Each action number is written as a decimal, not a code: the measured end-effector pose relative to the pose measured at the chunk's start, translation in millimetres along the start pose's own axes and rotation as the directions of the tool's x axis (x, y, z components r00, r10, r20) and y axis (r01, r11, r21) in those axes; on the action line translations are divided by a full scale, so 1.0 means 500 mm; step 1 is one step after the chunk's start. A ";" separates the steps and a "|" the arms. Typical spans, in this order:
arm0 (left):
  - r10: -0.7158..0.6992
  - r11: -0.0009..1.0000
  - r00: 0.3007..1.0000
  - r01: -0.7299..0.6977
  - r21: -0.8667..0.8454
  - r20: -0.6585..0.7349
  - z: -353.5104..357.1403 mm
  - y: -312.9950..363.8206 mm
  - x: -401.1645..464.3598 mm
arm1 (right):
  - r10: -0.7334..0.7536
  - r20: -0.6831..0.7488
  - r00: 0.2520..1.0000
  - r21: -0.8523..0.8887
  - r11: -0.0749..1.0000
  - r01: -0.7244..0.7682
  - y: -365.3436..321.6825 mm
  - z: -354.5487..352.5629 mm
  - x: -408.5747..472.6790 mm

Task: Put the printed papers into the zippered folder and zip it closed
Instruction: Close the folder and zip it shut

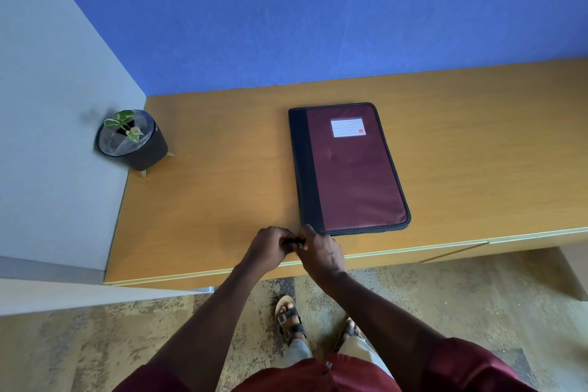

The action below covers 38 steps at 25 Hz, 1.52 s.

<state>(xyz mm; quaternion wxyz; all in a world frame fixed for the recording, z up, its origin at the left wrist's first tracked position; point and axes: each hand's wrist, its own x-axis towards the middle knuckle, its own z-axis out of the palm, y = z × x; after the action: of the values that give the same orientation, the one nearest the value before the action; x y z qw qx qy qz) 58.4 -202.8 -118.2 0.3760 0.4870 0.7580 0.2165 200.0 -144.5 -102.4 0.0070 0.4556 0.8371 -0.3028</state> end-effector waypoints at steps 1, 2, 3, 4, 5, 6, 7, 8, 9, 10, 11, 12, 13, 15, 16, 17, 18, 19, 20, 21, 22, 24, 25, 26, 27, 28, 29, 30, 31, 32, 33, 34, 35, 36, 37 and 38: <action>-0.005 1.000 1.000 0.005 -0.002 -0.001 0.000 0.000 0.000 | -0.001 0.004 1.000 -0.009 1.000 0.001 0.002 0.003 0.001; -0.004 1.000 1.000 0.004 -0.003 -0.003 0.000 -0.001 -0.002 | -0.001 0.010 1.000 -0.017 1.000 0.002 0.003 0.005 0.002; 0.002 1.000 1.000 -0.002 -0.002 -0.005 -0.001 0.000 -0.002 | 0.001 0.017 1.000 -0.020 1.000 -0.001 0.003 0.006 0.003; 0.009 1.000 1.000 -0.009 0.002 -0.008 -0.001 0.000 -0.002 | 0.007 0.024 1.000 -0.019 1.000 -0.006 0.002 0.007 0.004; 0.015 1.000 1.000 -0.015 0.008 -0.012 -0.002 0.001 -0.003 | 0.011 0.034 0.999 -0.016 1.000 -0.010 0.001 0.007 0.005; 0.018 1.000 1.000 -0.018 0.015 -0.016 -0.003 0.002 -0.003 | 0.011 0.041 0.999 -0.017 1.000 -0.011 0.000 0.007 0.004; 0.017 1.000 1.000 -0.016 0.023 -0.020 -0.004 0.003 -0.003 | 0.008 0.045 0.999 -0.022 1.000 -0.007 -0.002 0.007 0.004; 0.014 0.999 1.000 -0.014 0.032 -0.024 -0.005 0.003 -0.004 | 0.001 0.043 0.999 -0.029 1.000 0.000 -0.003 0.006 0.004; 0.012 0.999 0.999 -0.011 0.043 -0.030 -0.006 0.004 -0.004 | -0.004 0.037 0.999 -0.034 0.999 0.005 -0.003 0.005 0.004; 0.012 0.998 0.999 -0.009 0.057 -0.038 -0.007 0.004 -0.005 | -0.005 0.029 1.000 -0.038 0.999 0.006 -0.002 0.004 0.005; 0.015 0.997 0.999 -0.011 0.074 -0.047 -0.009 0.006 -0.005 | -0.002 0.020 1.000 -0.041 0.999 0.002 0.000 0.002 0.005; 0.021 0.995 0.998 -0.016 0.094 -0.056 -0.010 0.007 -0.005 | 0.004 0.014 1.000 -0.047 0.999 -0.004 0.004 -0.001 0.005; 0.027 0.993 0.998 -0.020 0.113 -0.065 -0.011 0.008 -0.005 | 0.008 0.010 1.000 -0.056 0.998 -0.007 0.009 -0.005 0.006; 0.028 0.991 0.997 -0.018 0.134 -0.074 -0.012 0.012 -0.005 | 0.017 -0.002 1.000 -0.080 0.997 -0.017 0.023 -0.013 0.006; 0.024 0.990 0.997 -0.013 0.140 -0.077 -0.012 0.014 -0.004 | 0.024 -0.016 1.000 -0.090 0.996 -0.026 0.031 -0.017 0.005; 0.020 0.989 0.997 -0.008 0.148 -0.080 -0.012 0.016 -0.003 | 0.029 -0.035 0.999 -0.098 0.995 -0.032 0.039 -0.020 0.003; 0.017 0.987 0.996 -0.004 0.161 -0.082 -0.011 0.018 -0.002 | 0.027 -0.052 0.998 -0.103 0.994 -0.032 0.044 -0.024 0.001; 0.019 0.984 0.996 -0.004 0.179 -0.082 -0.011 0.020 0.000 | 0.021 -0.068 0.997 -0.107 0.994 -0.028 0.049 -0.027 0.000; 0.024 0.980 0.996 -0.007 0.198 -0.081 -0.011 0.021 0.002 | 0.018 -0.082 0.996 -0.111 0.993 -0.027 0.054 -0.031 -0.001; 0.029 0.976 0.997 -0.012 0.216 -0.078 -0.011 0.021 0.004 | 0.023 -0.096 0.995 -0.115 0.993 -0.034 0.059 -0.035 -0.002; 0.032 0.972 0.997 -0.014 0.233 -0.074 -0.012 0.022 0.007 | 0.035 -0.110 0.993 -0.119 0.992 -0.048 0.065 -0.041 -0.003; 0.025 0.966 0.997 -0.007 0.259 -0.067 -0.014 0.021 0.012 | 0.065 -0.135 0.989 -0.127 0.989 -0.082 0.083 -0.053 -0.006; 0.020 0.964 0.998 -0.002 0.266 -0.065 -0.015 0.021 0.014 | 0.085 -0.147 0.985 -0.132 0.986 -0.105 0.095 -0.061 -0.008; 0.015 0.962 0.998 0.003 0.272 -0.065 -0.015 0.020 0.016 | 0.109 -0.161 0.981 -0.135 0.982 -0.131 0.107 -0.070 -0.010; 0.014 0.961 0.998 0.004 0.277 -0.066 -0.015 0.020 0.017 | 0.135 -0.175 0.975 -0.134 0.978 -0.160 0.119 -0.080 -0.011; 0.014 0.960 0.998 0.005 0.281 -0.066 -0.015 0.020 0.018 | 0.161 -0.187 0.969 -0.130 0.974 -0.187 0.133 -0.092 -0.013; 0.015 0.959 0.998 0.004 0.284 -0.066 -0.015 0.019 0.018 | 0.183 -0.201 0.962 -0.125 0.970 -0.210 0.147 -0.103 -0.015; 0.017 0.958 0.998 0.002 0.287 -0.065 -0.016 0.018 0.019 | 0.199 -0.216 0.956 -0.118 0.967 -0.227 0.160 -0.112 -0.017; 0.020 0.958 0.998 -0.001 0.288 -0.064 -0.016 0.017 0.020 | 0.209 -0.230 0.951 -0.111 0.965 -0.238 0.173 -0.121 -0.020; 0.024 0.957 0.998 -0.004 0.290 -0.064 -0.016 0.016 0.021 | 0.214 -0.242 0.946 -0.104 0.964 -0.245 0.186 -0.128 -0.021; 0.026 0.956 0.997 -0.005 0.293 -0.066 -0.015 0.016 0.022 | 0.221 -0.253 0.942 -0.098 0.963 -0.252 0.199 -0.134 -0.023; 0.025 0.955 0.997 -0.004 0.296 -0.067 -0.015 0.016 0.023 | 0.232 -0.263 0.936 -0.091 0.960 -0.264 0.211 -0.139 -0.024; 0.025 0.954 0.997 -0.003 0.299 -0.068 -0.015 0.015 0.024 | 0.246 -0.274 0.930 -0.082 0.957 -0.278 0.222 -0.145 -0.024; 0.024 0.954 0.997 -0.003 0.301 -0.067 -0.015 0.016 0.026 | 0.259 -0.282 0.924 -0.071 0.955 -0.289 0.232 -0.152 -0.023; 0.022 0.953 0.997 -0.001 0.302 -0.068 -0.015 0.016 0.027 | 0.267 -0.286 0.920 -0.063 0.953 -0.296 0.240 -0.158 -0.021; 0.018 0.954 0.997 0.004 0.301 -0.070 -0.016 0.018 0.028 | 0.274 -0.287 0.918 -0.056 0.952 -0.302 0.248 -0.164 -0.021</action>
<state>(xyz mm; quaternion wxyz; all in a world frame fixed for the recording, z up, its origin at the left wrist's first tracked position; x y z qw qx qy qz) 54.0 -186.3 -112.2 0.2694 0.5332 0.7934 0.1172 322.8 -60.5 -94.6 -0.0426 0.6106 0.7676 -0.1902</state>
